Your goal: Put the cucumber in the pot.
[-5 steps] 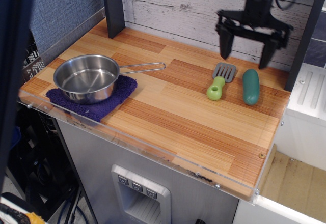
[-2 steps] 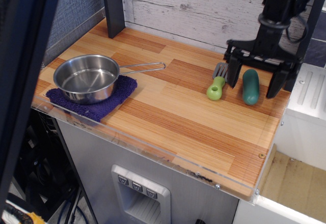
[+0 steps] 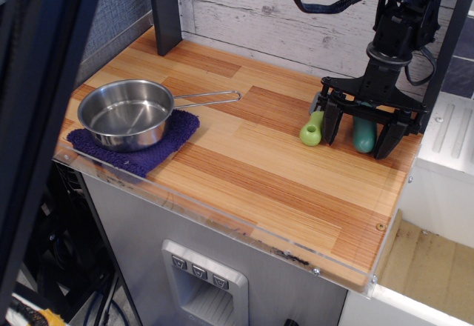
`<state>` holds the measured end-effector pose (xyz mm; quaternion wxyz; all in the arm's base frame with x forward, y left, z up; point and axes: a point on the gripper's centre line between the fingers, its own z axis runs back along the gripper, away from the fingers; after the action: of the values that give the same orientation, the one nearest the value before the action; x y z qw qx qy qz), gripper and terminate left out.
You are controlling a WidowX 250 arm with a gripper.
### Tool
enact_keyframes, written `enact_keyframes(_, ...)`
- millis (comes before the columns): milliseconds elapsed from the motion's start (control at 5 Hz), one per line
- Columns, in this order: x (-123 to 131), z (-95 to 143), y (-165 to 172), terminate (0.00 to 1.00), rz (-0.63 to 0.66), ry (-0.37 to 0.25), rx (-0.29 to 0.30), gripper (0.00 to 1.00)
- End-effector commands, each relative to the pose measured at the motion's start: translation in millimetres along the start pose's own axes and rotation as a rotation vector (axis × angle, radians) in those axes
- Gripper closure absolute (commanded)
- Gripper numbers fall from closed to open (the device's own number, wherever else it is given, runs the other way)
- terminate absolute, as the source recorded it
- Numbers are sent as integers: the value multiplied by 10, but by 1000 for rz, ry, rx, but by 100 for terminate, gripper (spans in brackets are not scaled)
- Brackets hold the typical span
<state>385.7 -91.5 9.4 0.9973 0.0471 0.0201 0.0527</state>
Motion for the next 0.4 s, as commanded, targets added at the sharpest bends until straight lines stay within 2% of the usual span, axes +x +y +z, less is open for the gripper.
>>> enact_keyframes(0,-64,180,-75,0,-41,-80,-22,100)
enact_keyframes(200,-102,355,-11,0,-59,-115,-70,100)
